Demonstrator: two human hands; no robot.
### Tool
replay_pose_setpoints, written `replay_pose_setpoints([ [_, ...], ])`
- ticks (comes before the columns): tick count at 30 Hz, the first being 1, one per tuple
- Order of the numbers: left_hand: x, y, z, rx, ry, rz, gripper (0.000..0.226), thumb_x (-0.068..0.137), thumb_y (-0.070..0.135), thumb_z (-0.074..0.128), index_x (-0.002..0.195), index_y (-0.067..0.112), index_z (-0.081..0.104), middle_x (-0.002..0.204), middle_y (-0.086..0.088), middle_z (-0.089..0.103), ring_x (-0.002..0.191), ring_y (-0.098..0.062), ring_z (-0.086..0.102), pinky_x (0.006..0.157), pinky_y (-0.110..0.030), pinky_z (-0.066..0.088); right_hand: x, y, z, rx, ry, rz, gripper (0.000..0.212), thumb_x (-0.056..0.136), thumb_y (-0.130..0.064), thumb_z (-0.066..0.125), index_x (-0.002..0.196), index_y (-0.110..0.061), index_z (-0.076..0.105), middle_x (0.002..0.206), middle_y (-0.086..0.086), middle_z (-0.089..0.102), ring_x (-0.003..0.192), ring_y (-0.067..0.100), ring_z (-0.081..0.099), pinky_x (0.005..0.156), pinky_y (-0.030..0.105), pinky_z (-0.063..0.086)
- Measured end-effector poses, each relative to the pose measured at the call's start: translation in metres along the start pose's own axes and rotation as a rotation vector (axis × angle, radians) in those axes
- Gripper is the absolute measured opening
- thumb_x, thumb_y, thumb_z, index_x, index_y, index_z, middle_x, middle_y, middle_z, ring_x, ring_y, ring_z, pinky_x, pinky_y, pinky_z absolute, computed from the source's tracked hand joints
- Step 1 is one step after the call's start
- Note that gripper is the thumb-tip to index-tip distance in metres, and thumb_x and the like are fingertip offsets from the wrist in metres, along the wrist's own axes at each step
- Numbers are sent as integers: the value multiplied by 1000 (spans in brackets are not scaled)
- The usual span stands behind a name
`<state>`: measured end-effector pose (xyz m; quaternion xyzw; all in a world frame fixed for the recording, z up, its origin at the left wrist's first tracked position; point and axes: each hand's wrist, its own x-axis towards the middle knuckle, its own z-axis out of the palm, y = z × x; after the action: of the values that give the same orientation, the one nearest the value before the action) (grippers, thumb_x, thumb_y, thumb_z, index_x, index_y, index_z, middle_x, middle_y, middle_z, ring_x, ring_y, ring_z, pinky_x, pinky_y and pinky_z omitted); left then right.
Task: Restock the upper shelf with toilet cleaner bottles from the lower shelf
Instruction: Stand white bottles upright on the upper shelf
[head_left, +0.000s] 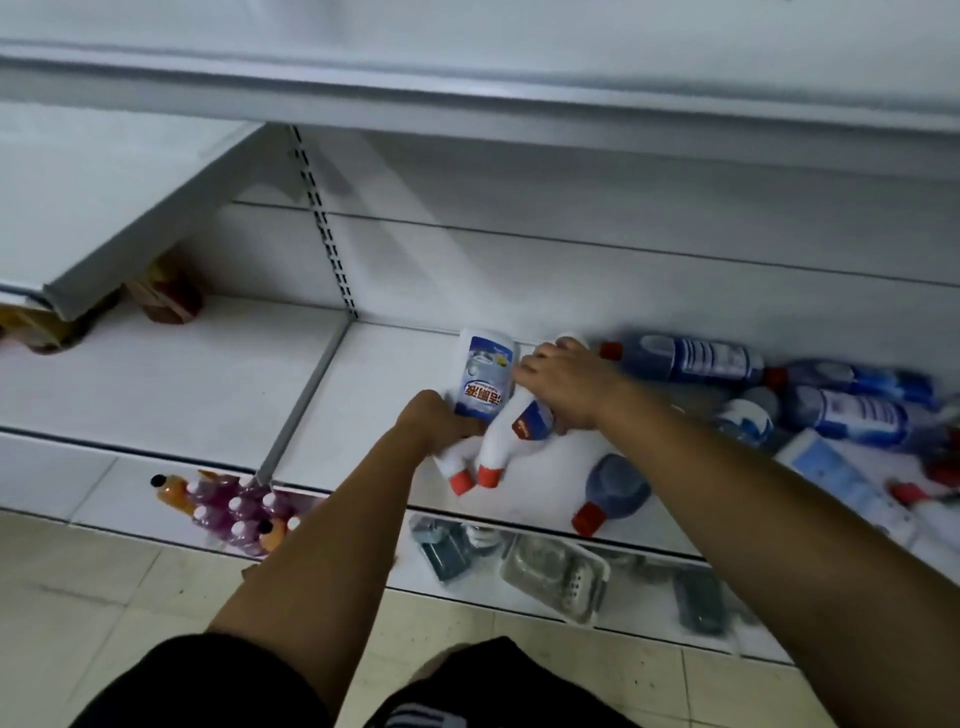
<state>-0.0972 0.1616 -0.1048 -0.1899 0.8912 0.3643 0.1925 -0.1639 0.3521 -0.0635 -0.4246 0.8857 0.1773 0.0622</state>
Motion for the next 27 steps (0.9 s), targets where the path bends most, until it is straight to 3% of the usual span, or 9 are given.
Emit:
replay_pose_setpoints([
  [3,-2,-6,-13,-23,95,-12,48,72,41,82,104,10,66,94,-6,69,81,-21,65,74,-31,55,-1,-7,12,75,157,77,74,72,-38,81,135,-22,45,132,3,59,121,26,52,109,45,33],
  [7,-13,-5,-54,-91,356,85,55,65,26,88,111,22,60,100,-2,69,83,-23,67,69,-33,57,-3,-16,25,251,353,239,61,69,-39,82,121,-21,59,116,3,66,107,28,60,101,46,37],
  [11,-36,16,-93,27,476,328,64,68,22,85,124,28,54,91,4,63,84,-19,58,70,-28,47,-10,-25,11,876,541,532,66,63,-41,89,113,-15,55,104,-2,62,89,16,59,76,29,47],
  [13,-43,25,-103,68,465,411,71,66,22,87,127,31,52,98,4,65,90,-19,60,75,-31,52,-12,-26,2,1277,546,660,69,62,-39,90,115,-17,52,109,-3,64,93,15,63,81,31,52],
  [16,-49,28,-107,-28,437,493,76,60,23,90,125,33,52,109,3,64,93,-18,62,81,-33,56,-14,-33,-2,1525,523,801,78,60,-46,89,123,-18,52,116,0,67,100,18,67,89,41,57],
  [19,-51,24,-92,-188,353,521,69,63,25,90,123,27,55,105,8,65,90,-11,64,77,-28,56,-21,-46,-3,1635,532,876,73,64,-40,89,124,-17,53,117,-1,66,102,19,67,91,41,56],
  [21,-46,15,-74,-290,305,492,58,69,29,86,120,21,59,105,5,69,92,-12,67,79,-33,58,-30,-53,-6,1667,515,895,70,67,-35,88,124,-17,52,117,-2,65,102,18,66,91,39,55],
  [25,-38,-14,-43,-377,129,315,51,73,30,85,117,19,62,109,-1,71,98,-21,69,81,-36,58,-44,-61,-9,1673,506,896,57,72,-32,85,115,-21,50,104,-9,61,87,8,61,73,24,50],
  [27,-38,-20,-37,-467,66,277,46,75,34,83,114,20,63,108,-2,72,97,-22,70,80,-36,59,-49,-64,-9,1682,494,906,60,73,-34,84,120,-19,51,112,-4,63,93,13,63,81,30,51],
])
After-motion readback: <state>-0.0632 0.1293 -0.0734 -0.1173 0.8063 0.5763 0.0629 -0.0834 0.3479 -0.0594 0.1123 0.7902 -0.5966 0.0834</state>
